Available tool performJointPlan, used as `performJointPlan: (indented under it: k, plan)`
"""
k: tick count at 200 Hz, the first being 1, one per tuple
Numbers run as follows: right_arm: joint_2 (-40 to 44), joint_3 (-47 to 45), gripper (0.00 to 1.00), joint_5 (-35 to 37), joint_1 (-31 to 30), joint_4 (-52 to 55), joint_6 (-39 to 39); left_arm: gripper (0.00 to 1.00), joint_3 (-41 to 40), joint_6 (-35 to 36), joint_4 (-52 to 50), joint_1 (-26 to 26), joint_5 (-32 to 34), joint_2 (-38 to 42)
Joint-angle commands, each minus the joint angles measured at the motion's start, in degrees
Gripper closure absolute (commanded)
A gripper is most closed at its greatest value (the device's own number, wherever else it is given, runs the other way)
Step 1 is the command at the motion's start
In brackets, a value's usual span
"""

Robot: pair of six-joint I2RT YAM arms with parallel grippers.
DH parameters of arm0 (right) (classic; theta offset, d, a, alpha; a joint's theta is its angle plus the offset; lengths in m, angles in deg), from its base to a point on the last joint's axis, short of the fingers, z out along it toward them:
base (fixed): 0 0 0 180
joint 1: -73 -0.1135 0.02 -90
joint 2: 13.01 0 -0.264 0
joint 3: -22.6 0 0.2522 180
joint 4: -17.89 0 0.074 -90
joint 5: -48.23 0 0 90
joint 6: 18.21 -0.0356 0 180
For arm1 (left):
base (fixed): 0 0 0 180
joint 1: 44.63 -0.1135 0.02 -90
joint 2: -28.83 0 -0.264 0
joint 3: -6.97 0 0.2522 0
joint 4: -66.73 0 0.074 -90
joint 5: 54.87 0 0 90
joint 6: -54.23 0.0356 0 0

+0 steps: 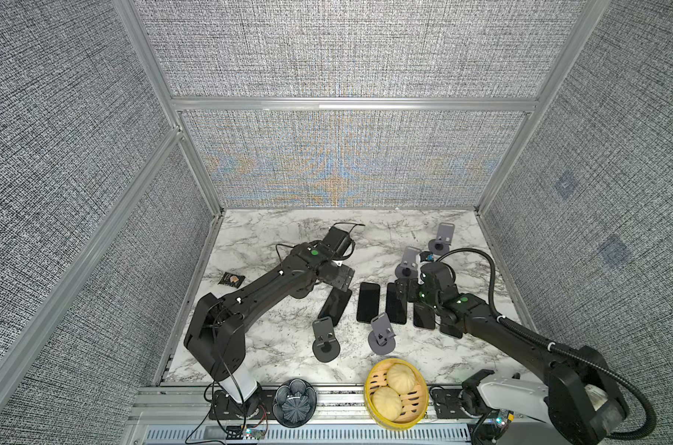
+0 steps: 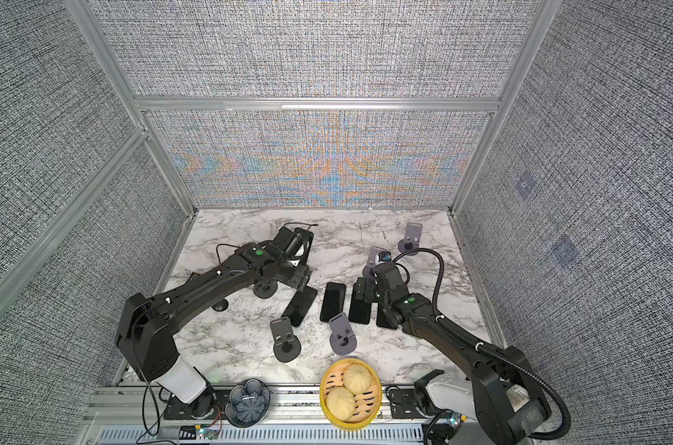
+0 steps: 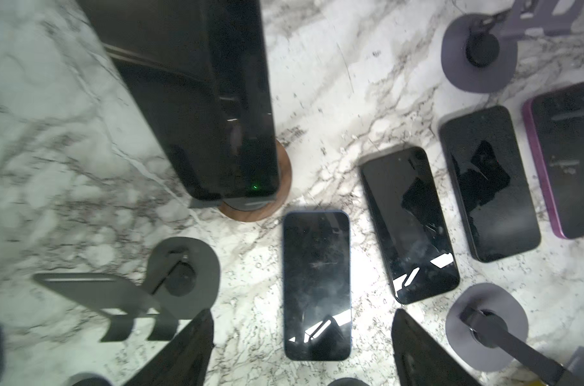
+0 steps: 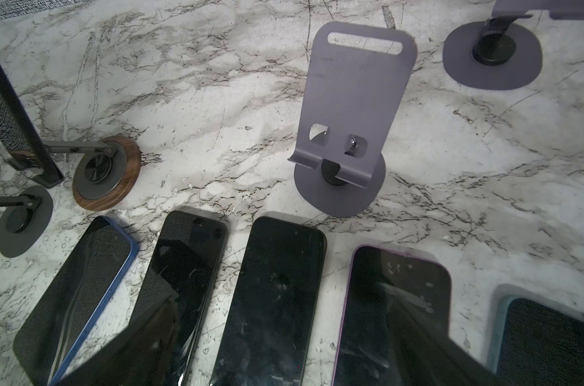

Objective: Remove the phone from the phone stand
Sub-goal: Place the phone at the center of the table, then remove the phone from the phone stand.

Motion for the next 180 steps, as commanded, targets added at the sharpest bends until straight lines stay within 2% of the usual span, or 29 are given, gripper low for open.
performJointPlan:
  k: [1, 16, 47, 86, 156, 180]
  plan:
    - [-0.2, 0.4, 0.01, 0.3, -0.1, -0.6, 0.0, 0.09, 4.9, -0.8, -5.8, -0.1, 11.7, -2.0]
    - [-0.4, 0.4, 0.01, 0.3, 0.0, -0.6, 0.0, 0.01, 9.3, -0.5, -7.8, -0.1, 15.5, -4.8]
    - [-0.3, 0.3, 0.01, 0.6, 0.0, -0.5, 0.2, 0.0, 19.1, 2.8, -11.1, -0.3, 17.0, -12.0]
    - [-0.1, 0.3, 0.01, 1.0, -0.1, -0.3, 0.4, 0.0, 24.7, 4.9, -8.2, -1.0, 14.3, -16.6]
    - [-0.3, 0.3, 0.01, 1.1, -0.1, -0.2, 0.2, 0.0, 20.3, 4.8, 5.6, -7.2, -3.7, -15.7]
    - [-0.4, 0.4, 0.01, 1.3, -0.1, -0.2, 0.3, 0.0, 19.3, 4.3, 8.4, -8.1, -7.0, -16.0]
